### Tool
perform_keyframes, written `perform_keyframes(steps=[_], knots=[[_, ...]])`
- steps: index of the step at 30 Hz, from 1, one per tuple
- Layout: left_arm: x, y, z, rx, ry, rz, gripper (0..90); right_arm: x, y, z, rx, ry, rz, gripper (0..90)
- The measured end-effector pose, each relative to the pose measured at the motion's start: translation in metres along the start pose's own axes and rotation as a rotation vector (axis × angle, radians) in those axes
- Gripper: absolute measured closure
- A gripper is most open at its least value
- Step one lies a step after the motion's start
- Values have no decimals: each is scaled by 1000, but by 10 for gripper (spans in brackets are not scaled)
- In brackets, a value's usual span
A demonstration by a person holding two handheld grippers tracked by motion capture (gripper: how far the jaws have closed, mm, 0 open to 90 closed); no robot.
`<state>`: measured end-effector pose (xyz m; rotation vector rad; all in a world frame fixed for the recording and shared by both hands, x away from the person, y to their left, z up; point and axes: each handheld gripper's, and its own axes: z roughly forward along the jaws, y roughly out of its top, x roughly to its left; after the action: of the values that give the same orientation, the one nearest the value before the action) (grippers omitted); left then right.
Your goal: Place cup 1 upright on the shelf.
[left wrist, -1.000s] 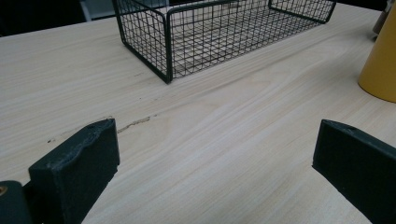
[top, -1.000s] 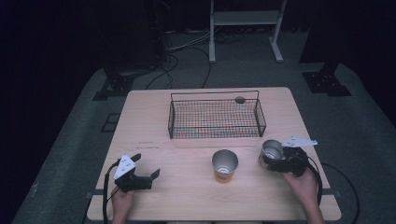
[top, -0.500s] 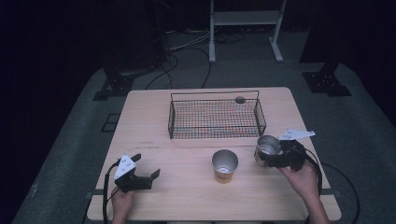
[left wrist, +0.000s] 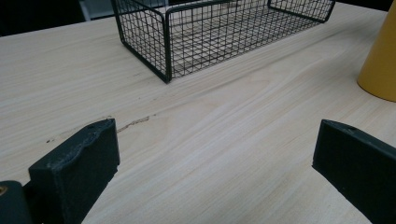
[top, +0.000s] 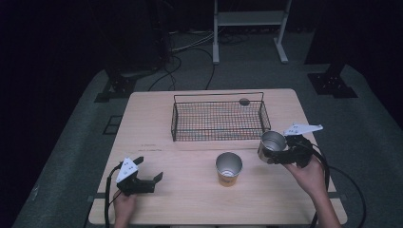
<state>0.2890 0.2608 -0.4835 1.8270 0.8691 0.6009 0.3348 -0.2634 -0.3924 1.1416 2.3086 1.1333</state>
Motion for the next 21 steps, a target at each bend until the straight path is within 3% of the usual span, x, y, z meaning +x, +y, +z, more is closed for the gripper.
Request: perform_keyframes(steps=[4,21], knots=[[0,0,0,3,1,3,0,-2,9,2,23,8,-5,176],[0,0,0,-2,-3,-3,0,-1,46,4,31,20,-56,176]])
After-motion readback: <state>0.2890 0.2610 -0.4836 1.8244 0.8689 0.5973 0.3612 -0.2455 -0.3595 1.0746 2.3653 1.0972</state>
